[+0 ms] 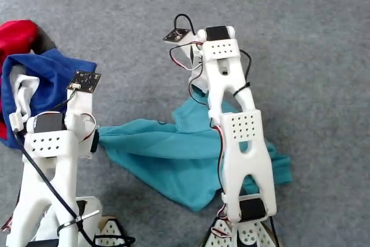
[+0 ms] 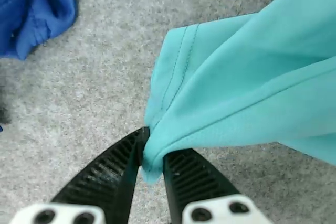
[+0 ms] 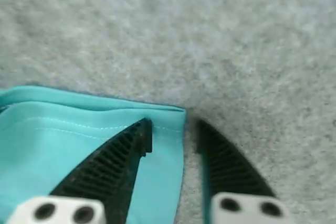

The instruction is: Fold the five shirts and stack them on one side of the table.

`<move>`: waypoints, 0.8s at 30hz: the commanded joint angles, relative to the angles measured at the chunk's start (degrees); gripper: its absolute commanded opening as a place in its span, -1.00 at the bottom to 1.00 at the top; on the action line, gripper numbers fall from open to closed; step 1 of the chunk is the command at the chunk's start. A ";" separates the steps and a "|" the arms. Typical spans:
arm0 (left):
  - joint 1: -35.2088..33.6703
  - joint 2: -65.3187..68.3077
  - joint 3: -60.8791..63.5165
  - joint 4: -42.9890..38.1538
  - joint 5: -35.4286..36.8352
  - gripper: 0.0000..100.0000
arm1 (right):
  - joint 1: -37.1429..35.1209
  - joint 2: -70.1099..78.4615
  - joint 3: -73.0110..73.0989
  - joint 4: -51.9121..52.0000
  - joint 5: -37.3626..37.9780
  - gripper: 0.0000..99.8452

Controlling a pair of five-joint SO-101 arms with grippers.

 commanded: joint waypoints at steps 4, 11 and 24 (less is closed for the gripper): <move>-0.22 -0.79 -2.33 -0.44 0.09 -0.94 | -0.44 -0.40 -1.89 0.09 -0.26 -0.42; -0.22 -0.79 -2.33 -0.44 0.18 -0.94 | -0.53 1.45 -0.66 -0.26 -0.35 -0.57; -0.22 -0.79 -2.24 0.70 0.26 -0.94 | 0.44 2.68 -4.97 0.00 -0.53 -0.96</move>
